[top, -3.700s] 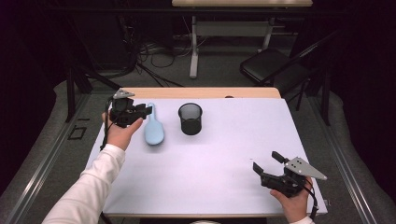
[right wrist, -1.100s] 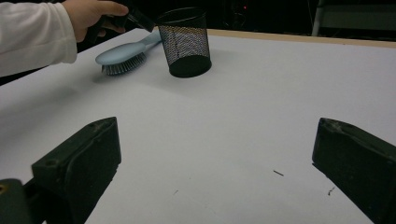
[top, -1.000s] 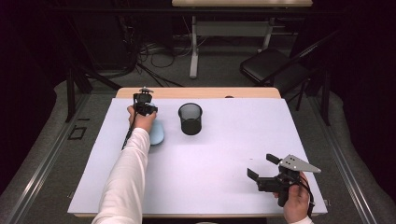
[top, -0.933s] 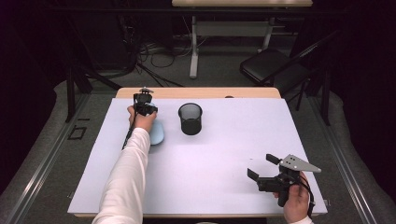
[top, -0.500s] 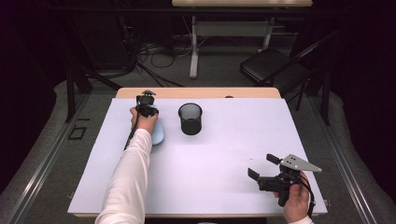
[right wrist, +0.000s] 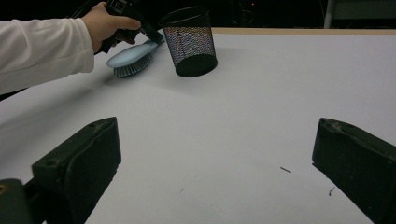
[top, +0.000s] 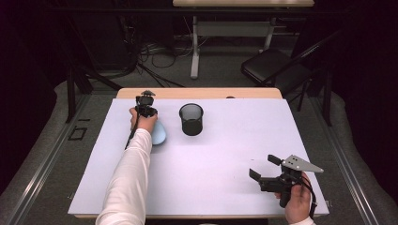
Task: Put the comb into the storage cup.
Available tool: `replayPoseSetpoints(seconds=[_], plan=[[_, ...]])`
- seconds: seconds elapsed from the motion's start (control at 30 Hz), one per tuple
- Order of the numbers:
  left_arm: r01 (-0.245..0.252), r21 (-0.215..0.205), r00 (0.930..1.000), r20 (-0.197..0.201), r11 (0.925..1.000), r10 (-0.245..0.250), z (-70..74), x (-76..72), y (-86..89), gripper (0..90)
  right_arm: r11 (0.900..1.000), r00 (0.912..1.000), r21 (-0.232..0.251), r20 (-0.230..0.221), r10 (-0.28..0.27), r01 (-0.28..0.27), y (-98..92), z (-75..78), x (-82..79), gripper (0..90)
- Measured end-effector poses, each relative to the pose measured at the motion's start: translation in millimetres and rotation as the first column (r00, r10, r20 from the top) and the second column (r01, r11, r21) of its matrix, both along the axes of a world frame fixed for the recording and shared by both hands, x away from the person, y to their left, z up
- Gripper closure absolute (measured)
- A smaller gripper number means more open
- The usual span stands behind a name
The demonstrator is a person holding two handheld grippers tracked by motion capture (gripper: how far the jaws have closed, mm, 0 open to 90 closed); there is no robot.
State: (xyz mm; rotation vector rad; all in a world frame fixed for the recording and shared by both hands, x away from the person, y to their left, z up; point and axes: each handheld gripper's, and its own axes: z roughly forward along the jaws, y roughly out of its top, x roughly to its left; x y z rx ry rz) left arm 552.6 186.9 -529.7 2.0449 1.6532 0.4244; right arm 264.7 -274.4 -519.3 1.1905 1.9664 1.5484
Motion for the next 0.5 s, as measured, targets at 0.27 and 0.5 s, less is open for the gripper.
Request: replayPoseSetpoints(seconds=[0.27, 0.5], plan=[[-0.015, 0.016, 0.9999, -0.009, 0.9998, 0.015, 1.1, -1.3, 8.8, 90.0, 1.0, 1.0, 0.004, 0.002, 0.001, -0.001, 0.9, -0.4, 0.1, 1.0], [-0.02, 0.019, 0.9997, -0.016, 0.9996, 0.02, 2.1, -4.5, 16.1, 90.0, 1.0, 1.0, 0.001, 0.003, 0.003, -0.003, 1.1, -0.5, 0.1, 1.0]])
